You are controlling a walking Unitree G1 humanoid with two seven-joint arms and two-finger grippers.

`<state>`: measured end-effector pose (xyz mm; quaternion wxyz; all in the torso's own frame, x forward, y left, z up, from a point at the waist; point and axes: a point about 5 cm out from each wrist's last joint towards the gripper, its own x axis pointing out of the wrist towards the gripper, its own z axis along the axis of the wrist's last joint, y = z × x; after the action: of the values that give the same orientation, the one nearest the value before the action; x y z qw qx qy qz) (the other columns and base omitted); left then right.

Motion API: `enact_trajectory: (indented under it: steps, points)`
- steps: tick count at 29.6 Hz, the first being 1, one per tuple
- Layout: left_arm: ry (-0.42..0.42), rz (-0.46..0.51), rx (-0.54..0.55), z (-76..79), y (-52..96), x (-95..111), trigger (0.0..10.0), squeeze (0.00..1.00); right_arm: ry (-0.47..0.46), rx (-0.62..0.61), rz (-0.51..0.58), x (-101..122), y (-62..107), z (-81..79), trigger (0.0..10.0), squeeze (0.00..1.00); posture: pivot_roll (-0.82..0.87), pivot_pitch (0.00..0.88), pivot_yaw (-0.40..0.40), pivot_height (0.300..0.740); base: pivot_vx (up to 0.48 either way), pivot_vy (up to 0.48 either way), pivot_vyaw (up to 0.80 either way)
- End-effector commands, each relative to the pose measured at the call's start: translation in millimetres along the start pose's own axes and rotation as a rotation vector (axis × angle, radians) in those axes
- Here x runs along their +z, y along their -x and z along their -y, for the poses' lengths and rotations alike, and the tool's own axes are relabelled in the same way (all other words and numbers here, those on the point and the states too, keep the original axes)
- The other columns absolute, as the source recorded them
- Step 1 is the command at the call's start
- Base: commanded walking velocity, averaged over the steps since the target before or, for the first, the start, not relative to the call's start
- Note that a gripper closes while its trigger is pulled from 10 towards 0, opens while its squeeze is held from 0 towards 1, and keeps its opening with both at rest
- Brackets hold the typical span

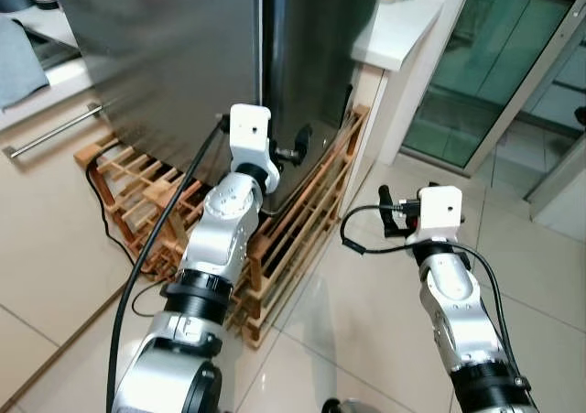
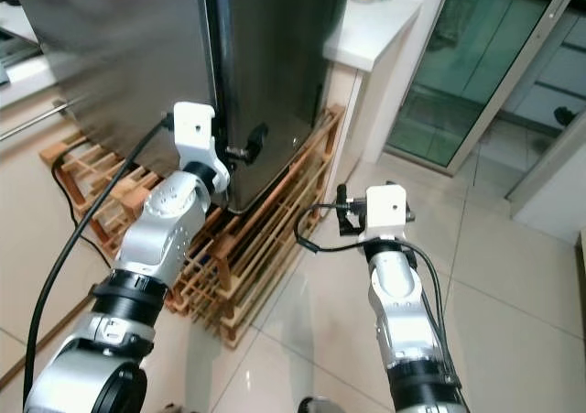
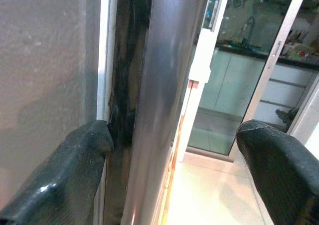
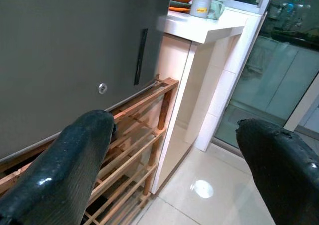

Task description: Restocking fridge

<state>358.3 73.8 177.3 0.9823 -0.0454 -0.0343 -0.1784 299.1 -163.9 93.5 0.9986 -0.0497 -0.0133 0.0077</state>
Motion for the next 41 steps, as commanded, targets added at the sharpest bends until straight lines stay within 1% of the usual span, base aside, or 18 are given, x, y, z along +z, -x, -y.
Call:
enact_trajectory:
  steps: [1,9,12,14,15,17,18,19,25,29,34,35,36,37,38,39,40,41]
  points:
    - [-0.014,0.073,-0.085,17.6,-6.8,21,10.0,0.00,0.012,-0.023,0.009,1,0.3,7.1,10.0,0.00,-0.07,0.000,-0.022,0.740,0.000,0.000,0.00]
    - [-0.018,0.084,-0.086,17.7,-12.4,21,10.0,0.00,0.012,-0.024,0.004,-1,0.5,6.8,10.0,0.00,-0.07,0.000,-0.022,0.740,0.000,0.000,0.00]
    - [-0.013,0.083,-0.117,24.4,-20.6,16,10.0,0.00,0.012,-0.017,0.002,-1,-1.1,5.5,10.0,0.00,-0.06,0.000,-0.033,0.740,0.000,0.000,0.00]
    - [0.061,0.060,-0.223,45.2,-30.1,11,10.0,0.00,0.016,0.000,-0.011,-4,-0.3,4.4,10.0,0.00,-0.06,0.000,-0.035,0.740,0.000,0.000,0.00]
    - [0.061,0.060,-0.223,45.2,-30.1,11,10.0,0.00,0.016,0.000,-0.011,-4,-0.3,4.4,10.0,0.00,-0.06,0.000,-0.035,0.740,0.000,0.000,0.00]
    - [0.140,0.049,-0.357,69.2,-33.0,11,10.0,0.00,0.022,0.021,-0.031,-9,4.5,4.1,10.0,0.00,-0.06,0.000,-0.035,0.740,0.000,0.000,0.00]
    - [0.140,0.049,-0.357,69.2,-33.0,11,10.0,0.00,0.022,0.021,-0.031,-9,4.5,4.1,10.0,0.00,-0.06,0.000,-0.035,0.740,0.000,0.000,0.00]
    - [0.208,0.055,-0.571,107.8,-30.7,16,10.0,0.00,0.028,0.077,-0.074,-18,16.2,2.8,10.0,0.00,-0.09,0.000,-0.017,0.740,0.000,0.000,0.00]
    - [0.388,0.095,-1.011,191.0,-8.8,36,10.0,0.00,0.045,0.136,-0.158,-37,47.3,10.7,10.0,0.00,-0.14,0.000,0.006,0.740,0.000,0.000,0.00]
    - [0.517,0.151,-1.280,222.4,17.2,59,10.0,0.00,0.044,0.136,-0.188,-43,59.5,15.6,10.0,0.00,-0.17,0.000,0.020,0.740,0.000,0.000,0.00]
    - [0.608,0.174,-1.303,204.6,17.4,70,10.0,0.00,0.035,0.142,-0.185,-41,61.2,14.4,10.0,0.00,-0.17,0.000,0.010,0.740,0.000,0.000,0.00]
    - [0.599,0.204,-1.196,171.3,8.4,72,10.0,0.00,0.038,0.174,-0.168,-38,59.5,7.4,10.0,0.00,-0.15,0.000,0.002,0.740,0.000,0.000,0.00]
    - [0.599,0.204,-1.196,171.3,8.4,72,10.0,0.00,0.038,0.174,-0.168,-38,59.5,7.4,10.0,0.00,-0.15,0.000,0.002,0.740,0.000,0.000,0.00]
    - [0.560,0.220,-1.080,136.7,3.9,68,10.0,0.00,0.033,0.191,-0.152,-35,56.4,1.9,10.0,0.00,-0.15,0.000,0.002,0.740,0.000,0.000,0.00]
    - [0.534,0.221,-1.036,122.3,4.0,65,10.0,0.00,0.028,0.193,-0.148,-35,55.0,0.4,10.0,0.00,-0.15,0.000,0.002,0.740,0.000,0.000,0.00]
    - [0.534,0.221,-1.036,122.3,4.0,65,10.0,0.00,0.028,0.193,-0.148,-35,55.0,0.4,10.0,0.00,-0.15,0.000,0.002,0.740,0.000,0.000,0.00]
    - [0.465,0.199,-0.871,76.9,7.6,52,10.0,0.00,0.003,0.190,-0.141,-32,47.3,-1.5,10.0,0.00,-0.11,0.000,-0.012,0.740,0.000,0.000,0.00]
    - [0.465,0.199,-0.871,76.9,7.6,52,10.0,0.00,0.003,0.190,-0.141,-32,47.3,-1.5,10.0,0.00,-0.11,0.000,-0.012,0.740,0.000,0.000,0.00]
